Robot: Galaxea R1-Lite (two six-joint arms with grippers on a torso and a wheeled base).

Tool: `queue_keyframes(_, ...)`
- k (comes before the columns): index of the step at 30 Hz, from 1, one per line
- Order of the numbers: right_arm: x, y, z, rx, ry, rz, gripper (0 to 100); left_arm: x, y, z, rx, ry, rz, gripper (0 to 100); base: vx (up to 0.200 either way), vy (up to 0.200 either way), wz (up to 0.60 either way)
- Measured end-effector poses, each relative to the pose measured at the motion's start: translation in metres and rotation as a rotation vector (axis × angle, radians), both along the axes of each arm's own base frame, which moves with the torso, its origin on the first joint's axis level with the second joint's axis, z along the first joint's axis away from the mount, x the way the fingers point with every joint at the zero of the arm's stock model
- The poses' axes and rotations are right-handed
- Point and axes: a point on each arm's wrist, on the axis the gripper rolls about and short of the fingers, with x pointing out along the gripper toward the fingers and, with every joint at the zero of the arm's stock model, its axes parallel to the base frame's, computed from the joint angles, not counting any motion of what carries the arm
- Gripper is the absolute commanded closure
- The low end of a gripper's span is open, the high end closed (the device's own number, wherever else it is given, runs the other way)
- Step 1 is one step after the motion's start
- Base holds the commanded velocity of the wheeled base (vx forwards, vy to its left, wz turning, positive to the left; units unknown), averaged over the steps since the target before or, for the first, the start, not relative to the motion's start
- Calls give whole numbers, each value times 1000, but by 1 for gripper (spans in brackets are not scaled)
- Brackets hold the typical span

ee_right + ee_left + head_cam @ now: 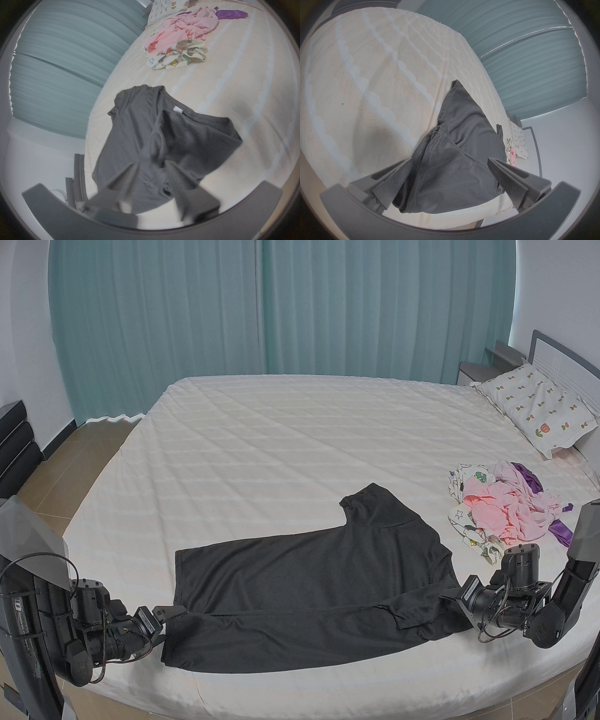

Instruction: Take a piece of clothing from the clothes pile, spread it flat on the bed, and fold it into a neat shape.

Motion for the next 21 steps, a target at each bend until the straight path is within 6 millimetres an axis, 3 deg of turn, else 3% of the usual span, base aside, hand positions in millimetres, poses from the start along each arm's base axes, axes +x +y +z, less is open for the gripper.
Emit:
queue_keyframes(10,-6,-4,-6,-67,51,29,0,0,0,0,0,1,0,0,0,0,0)
queue_keyframes(21,8,-18,0,-92,-12,-14,0,-1,0,0,-2,6,2,0,0,0,0)
